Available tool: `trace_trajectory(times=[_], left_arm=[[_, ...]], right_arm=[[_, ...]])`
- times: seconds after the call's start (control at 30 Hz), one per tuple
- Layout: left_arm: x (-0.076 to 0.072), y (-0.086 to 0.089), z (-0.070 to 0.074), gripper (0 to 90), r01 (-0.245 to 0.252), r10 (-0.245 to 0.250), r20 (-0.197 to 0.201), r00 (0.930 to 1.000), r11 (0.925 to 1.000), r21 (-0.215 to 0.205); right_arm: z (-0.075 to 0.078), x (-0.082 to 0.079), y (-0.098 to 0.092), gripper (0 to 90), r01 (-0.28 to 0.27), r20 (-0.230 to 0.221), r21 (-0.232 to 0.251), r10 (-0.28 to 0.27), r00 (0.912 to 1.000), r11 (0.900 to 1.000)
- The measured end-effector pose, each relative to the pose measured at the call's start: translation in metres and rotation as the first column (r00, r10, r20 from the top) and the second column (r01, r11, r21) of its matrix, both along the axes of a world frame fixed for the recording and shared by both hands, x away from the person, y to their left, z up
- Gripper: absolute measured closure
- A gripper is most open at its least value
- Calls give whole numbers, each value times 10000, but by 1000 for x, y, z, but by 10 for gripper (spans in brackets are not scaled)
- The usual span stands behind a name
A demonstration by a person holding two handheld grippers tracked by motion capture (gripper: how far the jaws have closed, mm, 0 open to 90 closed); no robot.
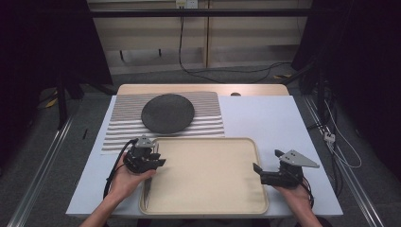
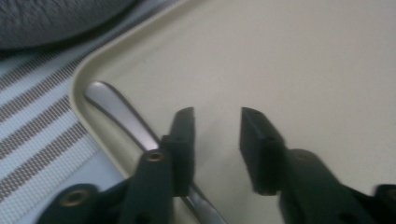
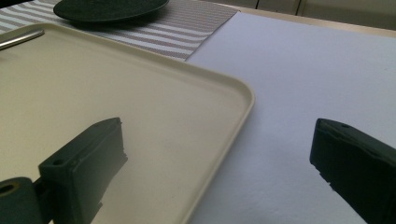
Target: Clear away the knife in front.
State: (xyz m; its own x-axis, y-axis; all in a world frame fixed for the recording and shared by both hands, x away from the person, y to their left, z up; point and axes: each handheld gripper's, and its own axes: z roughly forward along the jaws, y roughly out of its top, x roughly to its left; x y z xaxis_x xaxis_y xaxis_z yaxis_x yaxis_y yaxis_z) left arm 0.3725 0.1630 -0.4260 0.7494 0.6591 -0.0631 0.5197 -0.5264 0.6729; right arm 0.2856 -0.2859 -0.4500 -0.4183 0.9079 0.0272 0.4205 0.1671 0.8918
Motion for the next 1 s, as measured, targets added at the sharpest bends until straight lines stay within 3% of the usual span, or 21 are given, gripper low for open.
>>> trace_trajectory(times=[0.13,0.27,0.37,0.5,0.57,0.7,1.0], left_arm=[[1,1,3,326,-361,368,92,9993,9972,-651],[1,0,9,103,-759,778,264,9966,9951,-641],[-4,2,13,66,-555,611,621,9962,9946,-877],[-11,7,20,62,-833,977,1363,9858,9907,-1080],[-13,9,21,62,-1005,1162,1351,9840,9879,-1178],[-18,16,22,62,-1158,1336,1796,9746,9876,-1060],[-29,39,19,71,-1643,1875,1762,9663,9767,-1378]], right_arm=[[0,0,0,33,-13,5,19,13,10000,10000],[0,1,0,33,5,-4,39,-5,10000,10000],[0,1,0,32,-6,-11,43,6,10000,10000],[0,1,0,33,-5,-7,61,5,10000,10000],[0,1,0,32,-4,-7,66,4,10000,10000],[0,1,-1,32,-22,10,68,21,10000,10000],[0,1,0,33,15,-23,96,-14,10000,10000]])
